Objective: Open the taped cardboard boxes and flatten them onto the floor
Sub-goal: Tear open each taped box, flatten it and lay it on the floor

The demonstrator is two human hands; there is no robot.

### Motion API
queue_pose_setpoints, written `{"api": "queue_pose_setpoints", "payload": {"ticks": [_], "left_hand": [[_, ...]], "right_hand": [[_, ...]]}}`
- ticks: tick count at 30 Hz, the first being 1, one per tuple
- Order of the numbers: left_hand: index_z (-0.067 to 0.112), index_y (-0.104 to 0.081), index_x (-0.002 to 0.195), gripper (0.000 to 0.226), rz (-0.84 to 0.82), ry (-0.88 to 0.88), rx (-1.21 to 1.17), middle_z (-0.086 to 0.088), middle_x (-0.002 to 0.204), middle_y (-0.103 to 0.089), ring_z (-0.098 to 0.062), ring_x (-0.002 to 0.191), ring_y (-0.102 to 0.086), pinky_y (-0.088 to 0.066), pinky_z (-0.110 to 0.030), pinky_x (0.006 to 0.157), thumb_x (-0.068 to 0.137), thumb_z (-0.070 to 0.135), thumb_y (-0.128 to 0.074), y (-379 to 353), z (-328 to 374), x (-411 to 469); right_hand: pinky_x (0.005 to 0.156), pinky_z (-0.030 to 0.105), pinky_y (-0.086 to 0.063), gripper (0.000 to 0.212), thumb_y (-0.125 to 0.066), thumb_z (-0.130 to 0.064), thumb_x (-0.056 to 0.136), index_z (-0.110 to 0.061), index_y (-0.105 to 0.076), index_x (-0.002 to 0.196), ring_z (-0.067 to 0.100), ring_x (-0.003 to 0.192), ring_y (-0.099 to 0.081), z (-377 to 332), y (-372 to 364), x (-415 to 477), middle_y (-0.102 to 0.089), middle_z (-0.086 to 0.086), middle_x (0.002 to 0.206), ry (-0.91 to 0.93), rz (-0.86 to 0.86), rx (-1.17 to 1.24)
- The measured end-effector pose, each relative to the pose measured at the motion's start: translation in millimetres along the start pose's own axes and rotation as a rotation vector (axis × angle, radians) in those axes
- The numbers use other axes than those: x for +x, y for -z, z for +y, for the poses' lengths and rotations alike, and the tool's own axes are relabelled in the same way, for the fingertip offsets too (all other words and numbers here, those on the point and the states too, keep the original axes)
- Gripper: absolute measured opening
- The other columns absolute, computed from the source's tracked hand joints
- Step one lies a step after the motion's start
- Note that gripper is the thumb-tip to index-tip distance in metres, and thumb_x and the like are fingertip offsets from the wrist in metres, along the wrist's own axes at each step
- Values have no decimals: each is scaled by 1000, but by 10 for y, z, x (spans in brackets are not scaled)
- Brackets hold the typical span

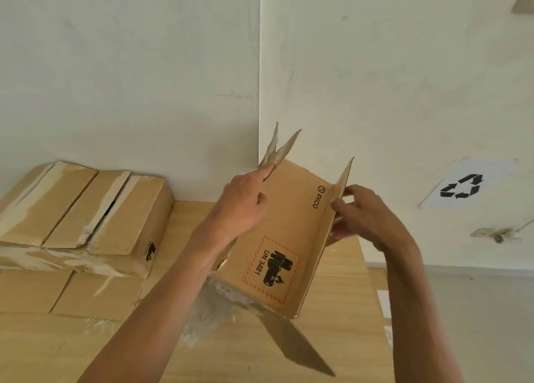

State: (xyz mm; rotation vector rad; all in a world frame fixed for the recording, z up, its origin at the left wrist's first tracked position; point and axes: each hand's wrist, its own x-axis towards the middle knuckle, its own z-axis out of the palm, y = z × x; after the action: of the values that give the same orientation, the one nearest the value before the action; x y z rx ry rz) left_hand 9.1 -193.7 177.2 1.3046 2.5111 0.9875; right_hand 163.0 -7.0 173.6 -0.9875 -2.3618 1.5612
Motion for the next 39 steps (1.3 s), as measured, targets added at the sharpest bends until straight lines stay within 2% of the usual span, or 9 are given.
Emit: {"api": "queue_pose_setpoints", "payload": {"ticks": [3, 8, 13, 17, 22, 26, 30, 34, 39], "left_hand": [[24, -34, 156, 67, -41, 53, -9, -5, 134, -63, -22, 101, -68, -55, -29, 88, 95, -4, -41, 87, -89, 82], [30, -28, 157, 70, -175, 144, -127, -9, 133, -62, -17, 100, -67, -57, -20, 77, 98, -4, -45, -441, -526, 187], [24, -30, 158, 63, -156, 224, -228, -7, 152, -48, -22, 132, -53, -44, -22, 99, 101, 0, -40, -899, -715, 137], [18, -30, 157, 65, -118, 149, -194, -13, 145, -54, -26, 113, -63, -50, -25, 95, 98, -5, -41, -1070, -584, 324], [17, -33, 156, 64, -28, 171, -206, -10, 130, -63, -15, 65, -60, -58, -28, 66, 98, -7, -44, -1242, -627, 414], [18, -32, 157, 63, -71, 157, -201, -8, 150, -50, -38, 102, -66, -56, -38, 89, 99, -5, -43, -1244, -632, 379], [23, -34, 156, 64, -116, 118, -133, -8, 152, -48, -31, 122, -61, -50, -31, 104, 99, -5, -43, -1153, -772, 278], [34, -34, 155, 65, -100, 154, -143, -5, 149, -52, -24, 131, -55, -49, -42, 108, 101, 0, -45, -1071, -961, 200], [33, -32, 156, 62, -101, 169, -153, -2, 154, -46, -21, 138, -48, -37, -17, 104, 103, 2, -43, -1041, -1001, 167]], "right_hand": [[70, 45, -64, 29, -55, -25, 96, -9, -52, 120, 25, 64, -76, -100, 14, 54, -77, 10, 84, -20, 94, -45], [70, 48, -63, 27, -47, -34, 97, -10, -51, 108, 25, 63, -75, 228, -254, 388, -75, 8, 84, -58, 116, -254], [76, 39, -48, 36, -39, -36, 103, -6, -52, 118, 30, 89, -61, 704, -504, 561, -65, 12, 109, -163, 223, -478], [89, 52, -55, 58, -40, -56, 97, -13, -52, 135, 31, 111, -65, 976, -375, 676, -66, 6, 124, -138, 242, -208], [83, 45, -60, 50, -34, -67, 98, -27, -63, 107, 20, 94, -69, 1263, -402, 554, -71, 1, 102, -232, 185, 254], [58, 34, -61, 44, -65, -44, 91, -2, -65, 101, 30, 74, -72, 1661, -495, 405, -72, 12, 80, -373, 115, 628], [35, 20, -47, 41, -33, -16, 110, -13, -46, 71, 13, 32, -52, 1845, -559, 319, -53, 2, 43, -530, 86, 877], [36, 24, -49, 34, -36, -11, 106, -12, -45, 73, 14, 35, -54, 1860, -350, 465, -54, 2, 45, -506, 143, 915], [47, 28, -54, 32, -44, -14, 105, -9, -59, 77, 17, 49, -62, 1646, -203, 734, -63, 5, 63, -343, 109, 809]]}}
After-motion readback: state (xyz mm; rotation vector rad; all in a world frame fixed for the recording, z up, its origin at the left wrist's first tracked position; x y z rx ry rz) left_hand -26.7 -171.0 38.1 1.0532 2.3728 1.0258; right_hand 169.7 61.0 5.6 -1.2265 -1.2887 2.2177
